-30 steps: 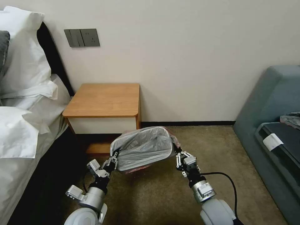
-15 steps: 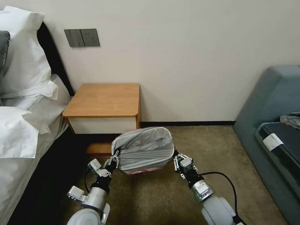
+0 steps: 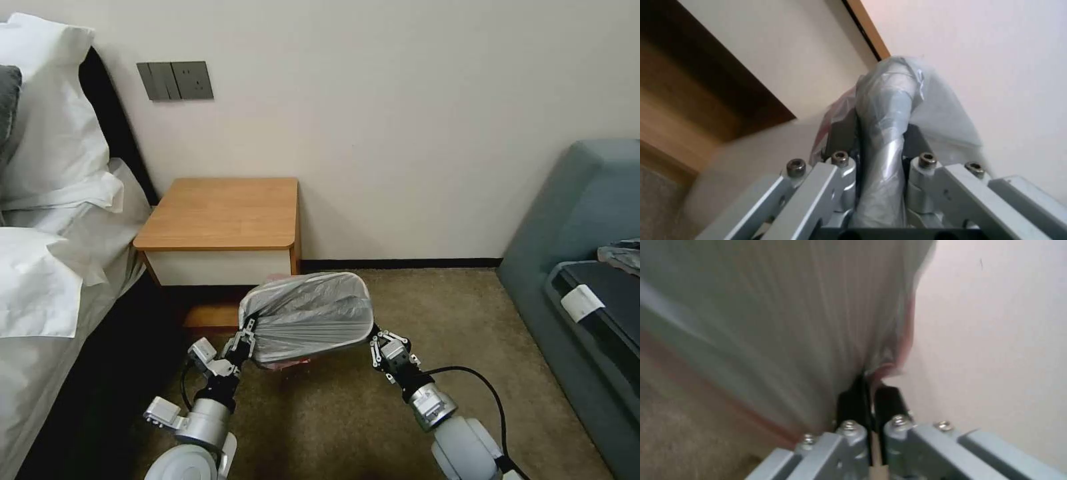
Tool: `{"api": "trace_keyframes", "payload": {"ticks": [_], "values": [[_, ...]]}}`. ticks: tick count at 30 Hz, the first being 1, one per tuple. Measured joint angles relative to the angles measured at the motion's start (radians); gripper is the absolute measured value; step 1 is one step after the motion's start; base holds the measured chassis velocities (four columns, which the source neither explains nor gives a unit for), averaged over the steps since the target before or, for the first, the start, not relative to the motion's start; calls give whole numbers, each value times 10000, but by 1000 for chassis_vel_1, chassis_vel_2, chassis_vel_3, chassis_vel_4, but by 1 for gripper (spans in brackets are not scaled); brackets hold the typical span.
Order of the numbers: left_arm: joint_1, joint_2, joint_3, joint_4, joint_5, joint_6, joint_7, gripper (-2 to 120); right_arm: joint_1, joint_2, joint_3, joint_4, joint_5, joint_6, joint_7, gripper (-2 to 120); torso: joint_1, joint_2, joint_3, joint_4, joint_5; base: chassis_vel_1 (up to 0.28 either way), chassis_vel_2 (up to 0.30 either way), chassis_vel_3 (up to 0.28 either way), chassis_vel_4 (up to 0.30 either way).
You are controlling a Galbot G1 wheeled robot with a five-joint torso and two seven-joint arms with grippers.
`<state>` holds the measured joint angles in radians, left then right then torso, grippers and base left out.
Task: Pick up the garbage bag from the table and place it over the trash can.
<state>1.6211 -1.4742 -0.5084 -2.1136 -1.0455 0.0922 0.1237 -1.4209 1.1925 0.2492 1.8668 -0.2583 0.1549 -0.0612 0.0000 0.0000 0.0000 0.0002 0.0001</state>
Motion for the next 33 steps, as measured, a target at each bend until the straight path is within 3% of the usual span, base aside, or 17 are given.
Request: {"api": "trace_keyframes", "payload": {"ticks": [11,17,20,24,29,33], "values": [[-217,95,-199,239,80,16,-366,8,-514,-488,418,380,38,-19,-802,43,0,0,0,-1,-1,0,0,0,0],[-408,176,-220,381,166,29,-576,6,-971,-751,1315,621,117,619,-2441,64,0,0,0,-3,-1,0,0,0,0],[-529,234,-225,426,177,54,-709,3,-1179,-824,2196,661,305,1504,-4298,80,0,1,0,-2,3,0,0,0,0],[-555,238,-199,435,214,89,-763,3,-1366,-790,2658,825,659,1764,-5434,93,0,0,0,-2,1,0,0,0,0],[-538,266,-192,456,406,90,-786,3,-1498,-715,3118,1075,1504,1943,-6531,100,0,1,0,-2,-1,0,0,0,0],[-453,411,-190,510,946,73,-823,3,-1555,-581,3721,1531,3536,1675,-7902,100,0,0,0,-2,-1,0,0,0,0]]}}
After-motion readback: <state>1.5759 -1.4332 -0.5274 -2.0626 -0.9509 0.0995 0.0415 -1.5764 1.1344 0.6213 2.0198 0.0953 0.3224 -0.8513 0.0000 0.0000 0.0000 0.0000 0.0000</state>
